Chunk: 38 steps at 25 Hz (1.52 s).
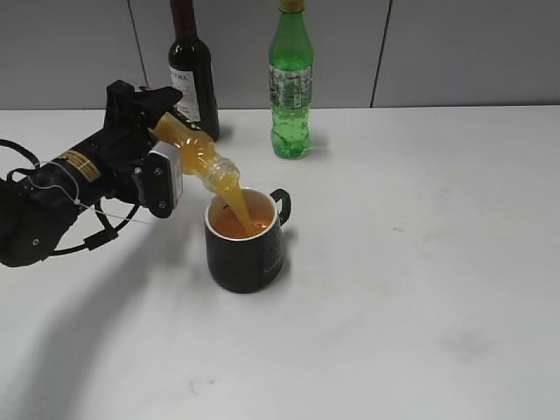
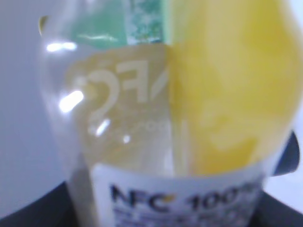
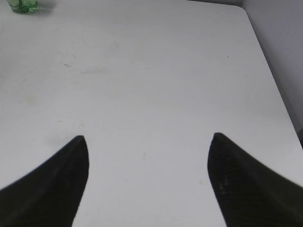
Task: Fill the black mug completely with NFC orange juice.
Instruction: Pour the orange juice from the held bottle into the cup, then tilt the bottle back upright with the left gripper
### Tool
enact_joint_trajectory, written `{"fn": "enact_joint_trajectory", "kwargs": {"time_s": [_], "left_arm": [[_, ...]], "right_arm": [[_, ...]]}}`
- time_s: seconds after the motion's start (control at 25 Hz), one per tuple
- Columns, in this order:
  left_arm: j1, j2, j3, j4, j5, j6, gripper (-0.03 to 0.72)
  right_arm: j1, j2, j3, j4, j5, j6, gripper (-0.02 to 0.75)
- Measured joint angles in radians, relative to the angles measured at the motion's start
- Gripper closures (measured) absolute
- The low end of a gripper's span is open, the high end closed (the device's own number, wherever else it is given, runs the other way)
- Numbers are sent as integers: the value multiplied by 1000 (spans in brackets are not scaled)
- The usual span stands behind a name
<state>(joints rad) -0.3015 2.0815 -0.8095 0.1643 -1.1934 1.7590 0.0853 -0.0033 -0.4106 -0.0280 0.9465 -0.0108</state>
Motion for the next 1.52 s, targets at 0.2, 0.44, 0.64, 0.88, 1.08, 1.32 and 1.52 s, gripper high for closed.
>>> {"fn": "enact_joint_trajectory", "kwargs": {"time_s": [0.2,0.44,0.64,0.88,1.08,1.32,1.52], "left_arm": [[0,-15,0,-6,-3,4,221],[0,-18,0,-6,-5,35,221],[0,-18,0,-7,-7,52,221],[0,-19,0,-7,-7,82,221],[0,-20,0,-7,-8,87,221],[0,-30,0,-7,-11,114,221],[0,-30,0,-5,-11,144,221]], "right_arm": [[0,0,0,0,0,0,144],[0,0,0,0,0,0,144],[0,0,0,0,0,0,144],[0,0,0,0,0,0,144],[0,0,0,0,0,0,144],[0,0,0,0,0,0,144],[0,0,0,0,0,0,144]]}}
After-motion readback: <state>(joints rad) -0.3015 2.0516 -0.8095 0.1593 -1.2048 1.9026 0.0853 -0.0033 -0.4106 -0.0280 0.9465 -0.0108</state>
